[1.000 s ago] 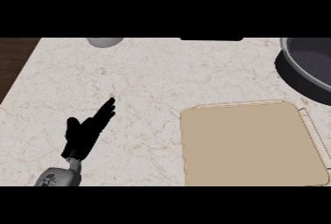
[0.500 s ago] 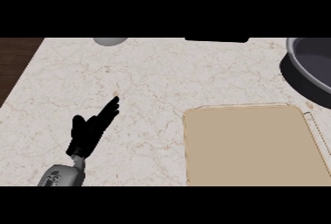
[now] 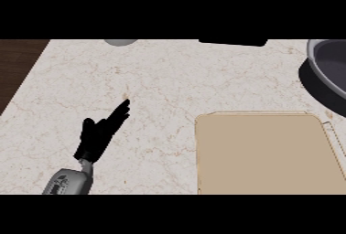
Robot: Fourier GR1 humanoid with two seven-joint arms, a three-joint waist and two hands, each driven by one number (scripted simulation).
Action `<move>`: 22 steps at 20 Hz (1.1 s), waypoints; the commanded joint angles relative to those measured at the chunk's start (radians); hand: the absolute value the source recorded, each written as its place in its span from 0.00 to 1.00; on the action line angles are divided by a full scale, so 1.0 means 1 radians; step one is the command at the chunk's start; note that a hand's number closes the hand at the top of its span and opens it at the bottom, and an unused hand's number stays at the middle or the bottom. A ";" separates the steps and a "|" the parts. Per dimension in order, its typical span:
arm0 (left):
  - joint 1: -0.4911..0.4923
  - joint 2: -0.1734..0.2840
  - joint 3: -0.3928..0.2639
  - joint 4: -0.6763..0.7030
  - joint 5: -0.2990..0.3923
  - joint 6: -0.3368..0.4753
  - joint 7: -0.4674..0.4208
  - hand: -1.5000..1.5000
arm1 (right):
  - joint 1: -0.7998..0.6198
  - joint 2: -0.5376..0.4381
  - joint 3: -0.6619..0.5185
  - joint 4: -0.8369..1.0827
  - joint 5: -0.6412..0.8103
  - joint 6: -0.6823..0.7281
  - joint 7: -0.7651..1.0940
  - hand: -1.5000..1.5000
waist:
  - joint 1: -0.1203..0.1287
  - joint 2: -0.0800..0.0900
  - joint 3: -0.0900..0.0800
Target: Pick the can from the tray and place it in the pot
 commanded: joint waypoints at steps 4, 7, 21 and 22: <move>-0.032 -0.004 0.016 0.045 -0.009 0.005 -0.024 0.50 | -0.148 0.075 0.119 0.055 0.148 -0.038 -0.048 1.00 | 0.003 0.005 -0.002; -0.003 0.005 -0.001 0.016 -0.014 -0.008 -0.012 0.50 | -0.199 0.101 0.175 0.077 0.238 -0.141 -0.019 1.00 | 0.009 0.001 -0.003; -0.010 -0.011 0.003 0.046 -0.005 -0.023 -0.037 0.50 | -0.355 0.262 0.452 0.288 0.613 -0.210 0.334 0.00 | 0.023 0.006 -0.005; -0.028 -0.004 0.011 0.031 -0.012 -0.010 -0.014 0.50 | -0.382 0.306 0.467 0.292 0.631 -0.207 0.374 0.00 | 0.010 0.000 -0.005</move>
